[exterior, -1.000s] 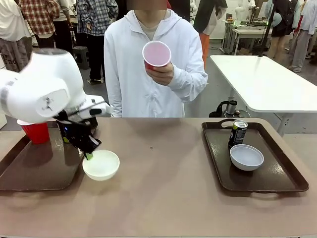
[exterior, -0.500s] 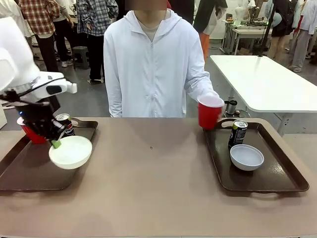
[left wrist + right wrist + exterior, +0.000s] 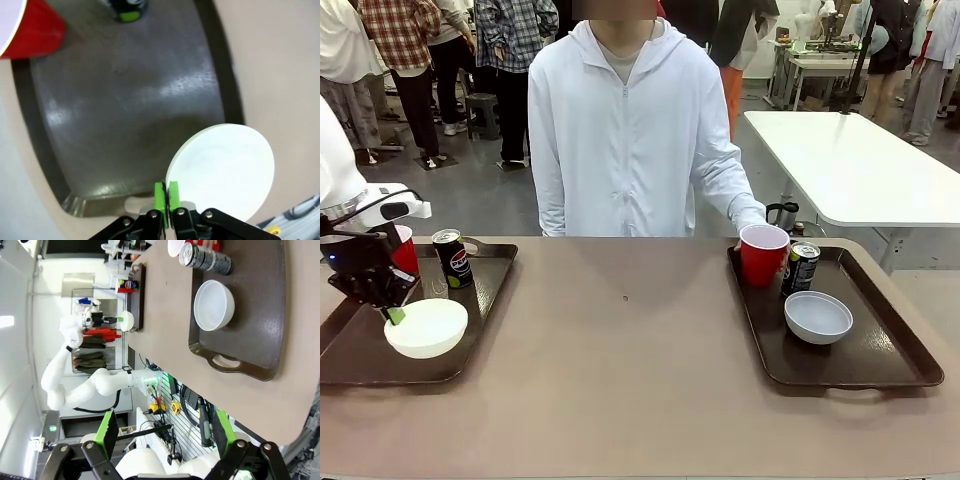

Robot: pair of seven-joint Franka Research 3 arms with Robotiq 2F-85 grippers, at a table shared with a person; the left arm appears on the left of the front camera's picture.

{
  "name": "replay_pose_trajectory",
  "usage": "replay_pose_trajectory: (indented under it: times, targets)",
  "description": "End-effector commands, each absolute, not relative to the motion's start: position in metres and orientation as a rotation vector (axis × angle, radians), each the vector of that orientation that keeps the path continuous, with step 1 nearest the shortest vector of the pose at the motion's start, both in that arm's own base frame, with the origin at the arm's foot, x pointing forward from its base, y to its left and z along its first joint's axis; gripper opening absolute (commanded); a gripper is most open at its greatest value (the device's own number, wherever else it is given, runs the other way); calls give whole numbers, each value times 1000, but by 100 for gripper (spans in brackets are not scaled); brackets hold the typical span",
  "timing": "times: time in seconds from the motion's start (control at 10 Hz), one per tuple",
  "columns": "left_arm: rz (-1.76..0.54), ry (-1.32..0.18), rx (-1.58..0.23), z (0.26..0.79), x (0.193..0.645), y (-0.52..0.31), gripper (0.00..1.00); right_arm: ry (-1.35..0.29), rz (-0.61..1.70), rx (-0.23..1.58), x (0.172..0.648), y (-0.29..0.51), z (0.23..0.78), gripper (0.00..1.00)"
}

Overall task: Prepare tableware on both trays.
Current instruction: Pick up a Picnic Bowl from the table and place it on a Handle tray.

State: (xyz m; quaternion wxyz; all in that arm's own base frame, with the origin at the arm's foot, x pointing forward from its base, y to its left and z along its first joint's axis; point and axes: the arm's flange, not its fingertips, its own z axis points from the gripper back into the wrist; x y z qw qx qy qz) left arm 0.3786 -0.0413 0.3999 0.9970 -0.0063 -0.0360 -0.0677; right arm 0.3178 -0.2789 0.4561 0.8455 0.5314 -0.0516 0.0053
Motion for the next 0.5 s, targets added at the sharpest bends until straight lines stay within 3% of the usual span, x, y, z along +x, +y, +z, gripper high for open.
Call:
replay_pose_trajectory:
  times: [0.0, 0.4]
  targets:
    - [-78, -86, -4, 384, 369, -29, 0, -115, 13, 1129, 316, -278, 457, 99]
    - [50, -133, 8, 364, 388, -26, 0, -115, 13, 1129, 316, -278, 457, 99]
